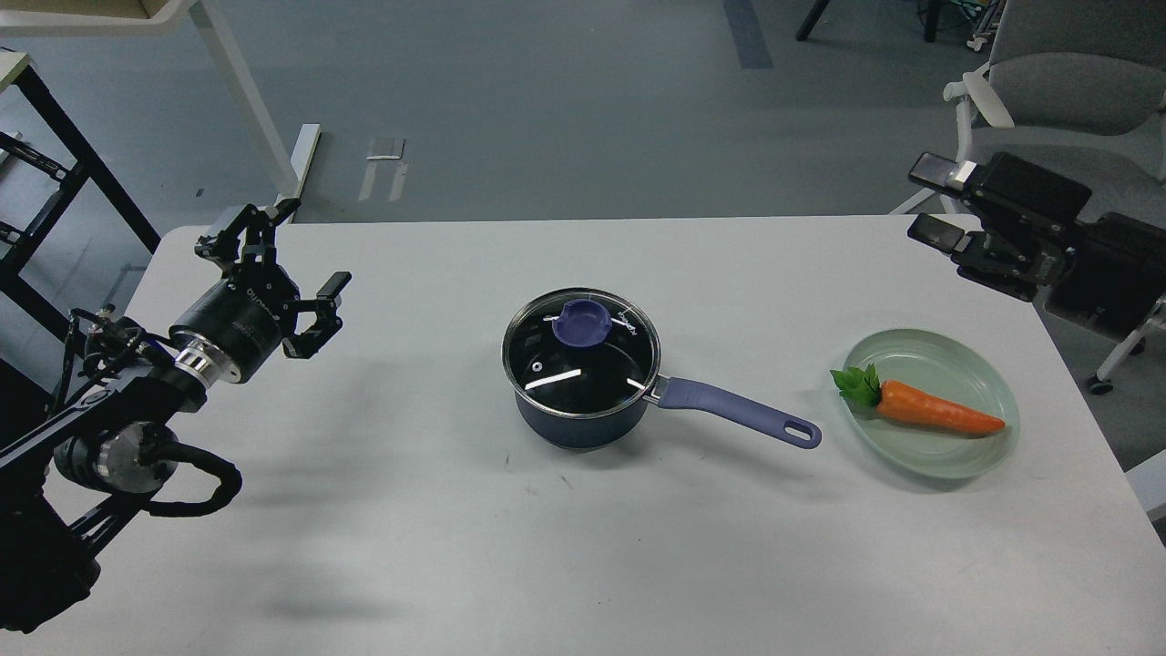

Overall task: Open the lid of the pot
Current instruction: 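Move the right gripper up and toward the saucepan handle, then lower the right gripper onto the lavender pot handle and grasp it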

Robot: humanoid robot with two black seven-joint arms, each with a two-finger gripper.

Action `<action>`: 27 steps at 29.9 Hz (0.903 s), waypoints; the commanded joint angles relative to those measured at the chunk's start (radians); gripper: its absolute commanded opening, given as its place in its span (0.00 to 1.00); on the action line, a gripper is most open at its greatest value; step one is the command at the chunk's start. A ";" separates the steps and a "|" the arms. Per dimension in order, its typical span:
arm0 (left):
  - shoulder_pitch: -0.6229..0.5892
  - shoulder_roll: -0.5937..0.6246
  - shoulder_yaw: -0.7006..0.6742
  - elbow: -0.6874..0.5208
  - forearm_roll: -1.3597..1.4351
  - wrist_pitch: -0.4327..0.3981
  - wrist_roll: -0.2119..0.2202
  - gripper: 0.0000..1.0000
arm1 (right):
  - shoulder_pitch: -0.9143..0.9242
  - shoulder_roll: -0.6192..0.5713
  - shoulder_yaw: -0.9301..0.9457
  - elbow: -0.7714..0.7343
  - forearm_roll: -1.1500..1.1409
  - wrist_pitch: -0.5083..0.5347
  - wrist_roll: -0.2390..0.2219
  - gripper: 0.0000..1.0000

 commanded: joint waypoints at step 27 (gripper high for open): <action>-0.009 0.025 0.002 -0.056 0.071 -0.014 -0.015 0.99 | 0.602 0.491 -0.785 -0.213 -0.670 -0.048 0.000 0.97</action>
